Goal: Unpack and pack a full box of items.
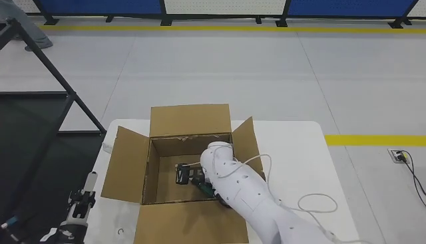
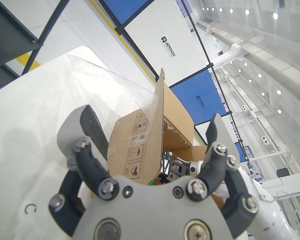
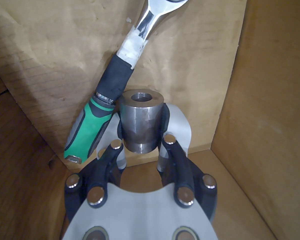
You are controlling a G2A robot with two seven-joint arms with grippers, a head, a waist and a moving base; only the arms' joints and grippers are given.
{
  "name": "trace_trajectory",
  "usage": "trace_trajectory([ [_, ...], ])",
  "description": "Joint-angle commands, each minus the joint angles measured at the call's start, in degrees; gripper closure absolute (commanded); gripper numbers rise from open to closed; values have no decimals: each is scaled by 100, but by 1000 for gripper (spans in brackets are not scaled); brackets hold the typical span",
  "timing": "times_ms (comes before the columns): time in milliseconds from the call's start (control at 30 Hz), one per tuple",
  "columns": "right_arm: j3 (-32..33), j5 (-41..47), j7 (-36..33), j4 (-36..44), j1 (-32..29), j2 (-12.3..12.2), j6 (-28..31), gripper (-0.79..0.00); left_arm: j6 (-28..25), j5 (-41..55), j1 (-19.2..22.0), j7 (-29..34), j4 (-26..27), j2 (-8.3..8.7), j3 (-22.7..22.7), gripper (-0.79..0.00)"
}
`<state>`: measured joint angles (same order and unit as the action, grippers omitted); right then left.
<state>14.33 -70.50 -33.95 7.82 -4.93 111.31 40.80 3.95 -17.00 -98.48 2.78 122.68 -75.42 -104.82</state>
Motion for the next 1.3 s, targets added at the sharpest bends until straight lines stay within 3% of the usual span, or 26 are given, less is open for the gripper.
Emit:
trace_trajectory([
  [0, 27, 20, 65, 0, 32, -12, -34, 0, -4, -15, 24, 20, -15, 1, 8, -785],
  [467, 107, -115, 1134, 143, 291, -186, 74, 0, -55, -138, 277, 263, -115, 14, 187, -785],
  [800, 172, -327, 2266, 390, 369, -421, -100, 0, -58, -196, 442, 395, -202, 26, 273, -785],
  [1267, 584, -288, 3353, 1260, 398, -1055, 44, 0, -105, -166, 540, 509, -278, 42, 258, -785],
])
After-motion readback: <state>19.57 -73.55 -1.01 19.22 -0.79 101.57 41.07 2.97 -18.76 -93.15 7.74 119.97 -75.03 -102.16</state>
